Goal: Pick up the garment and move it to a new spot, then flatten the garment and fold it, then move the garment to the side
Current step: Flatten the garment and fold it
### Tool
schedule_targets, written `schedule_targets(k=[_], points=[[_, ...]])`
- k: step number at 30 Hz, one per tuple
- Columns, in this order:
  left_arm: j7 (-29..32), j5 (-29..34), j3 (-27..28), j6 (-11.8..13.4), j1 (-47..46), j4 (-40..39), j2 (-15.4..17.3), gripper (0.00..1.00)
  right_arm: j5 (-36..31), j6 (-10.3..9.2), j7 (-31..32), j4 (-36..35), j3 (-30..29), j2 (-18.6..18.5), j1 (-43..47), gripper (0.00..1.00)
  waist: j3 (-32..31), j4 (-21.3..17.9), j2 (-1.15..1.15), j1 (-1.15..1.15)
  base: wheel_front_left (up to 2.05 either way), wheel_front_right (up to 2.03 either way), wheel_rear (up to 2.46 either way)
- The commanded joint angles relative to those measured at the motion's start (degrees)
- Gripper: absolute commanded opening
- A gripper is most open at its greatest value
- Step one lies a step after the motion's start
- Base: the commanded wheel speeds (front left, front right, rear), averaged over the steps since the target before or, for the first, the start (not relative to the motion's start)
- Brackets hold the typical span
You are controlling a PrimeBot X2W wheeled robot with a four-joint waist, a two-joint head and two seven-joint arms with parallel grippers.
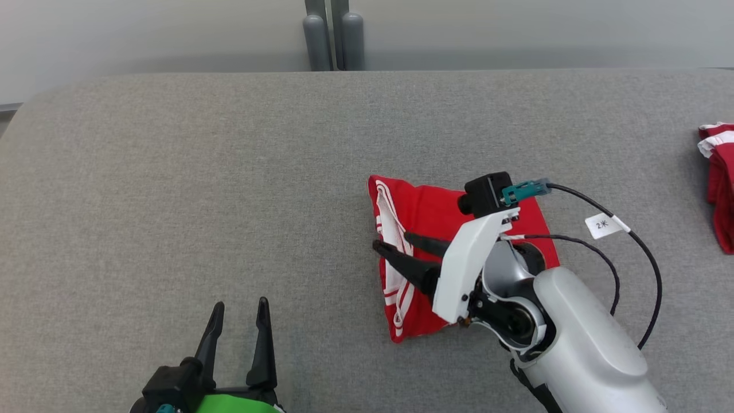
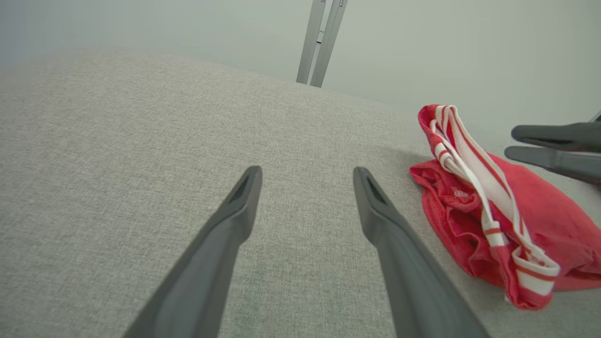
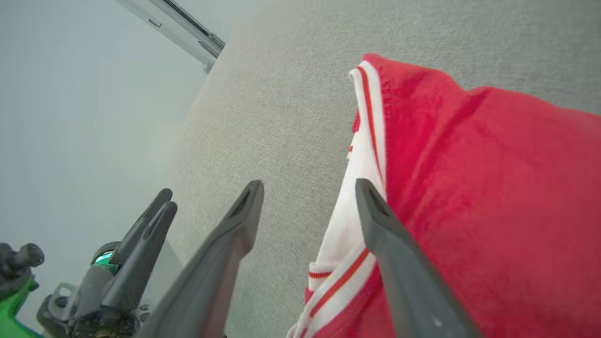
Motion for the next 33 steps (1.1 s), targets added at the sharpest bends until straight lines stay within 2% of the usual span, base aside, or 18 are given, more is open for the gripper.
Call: schedule_targets(k=[1,5,8,12,14,16,19,21,24,26,33], points=[[-0.16,0.39,0.23,0.28,0.41,-0.02,0.08,1.00,1.91,0.02,-1.04,-0.85,1.25,-0.16,-0.54,1.00,-0.28,-0.62,0.00,0.00,0.00,0.00,0.00],[-0.16,1.13,1.01,-0.13,0.60,-0.25,0.09,1.00,3.43,0.02,-5.96,-4.00,4.62,-0.07,-0.33,1.00,-1.42,-1.93,0.00,0.00,0.00,0.00,0.00],[-0.17,2.03,2.21,-0.40,0.75,-0.65,0.09,1.00,-1.24,0.02,-11.36,-6.70,5.24,-0.92,1.22,1.00,-2.77,-3.03,0.00,0.00,0.00,0.00,0.00],[-0.16,3.50,4.17,-0.92,1.73,-0.86,0.25,1.00,-11.54,0.01,-22.78,-8.09,3.35,-7.16,5.77,1.00,-5.57,-4.71,0.00,0.00,0.00,0.00,0.00],[-0.17,4.42,5.17,-1.14,2.52,-0.98,0.25,1.00,-15.19,0.02,-28.35,-7.34,0.57,-9.76,8.95,1.00,-6.95,-5.48,0.00,0.00,0.00,0.00,0.00],[-0.16,5.20,6.15,-1.50,3.64,-1.10,0.24,1.00,-19.81,0.01,-34.09,-6.38,-1.64,-13.99,11.95,1.00,-8.27,-6.04,0.00,0.00,0.00,0.00,0.00],[-0.16,6.29,7.64,-2.15,5.12,-1.44,0.27,1.00,-24.23,0.01,-42.40,-3.22,-7.13,-17.73,18.04,1.00,-9.76,-6.30,0.00,0.00,0.00,0.00,0.00],[-0.17,7.30,8.43,-2.83,5.71,-1.27,0.39,1.00,-25.80,0.01,-45.55,-1.29,-11.16,-19.15,20.70,1.00,-10.31,-6.17,0.00,0.00,0.00,0.00,0.00],[-0.16,8.66,9.98,-3.77,6.11,-1.01,0.37,1.00,-27.13,0.01,-47.37,1.10,-16.32,-19.42,24.75,1.00,-11.03,-5.84,0.00,0.00,0.00,0.00,0.00],[-0.16,9.08,11.59,-4.85,6.83,-0.43,0.29,1.00,-28.20,0.01,-47.94,2.35,-21.06,-17.86,28.02,1.00,-12.02,-5.64,0.00,0.00,0.00,0.00,0.00],[-0.16,9.92,13.90,-6.12,7.89,0.09,0.11,1.00,-30.02,0.01,-47.92,0.99,-25.17,-14.36,33.48,1.00,-13.34,-5.49,0.00,0.00,0.00,0.00,0.00]])
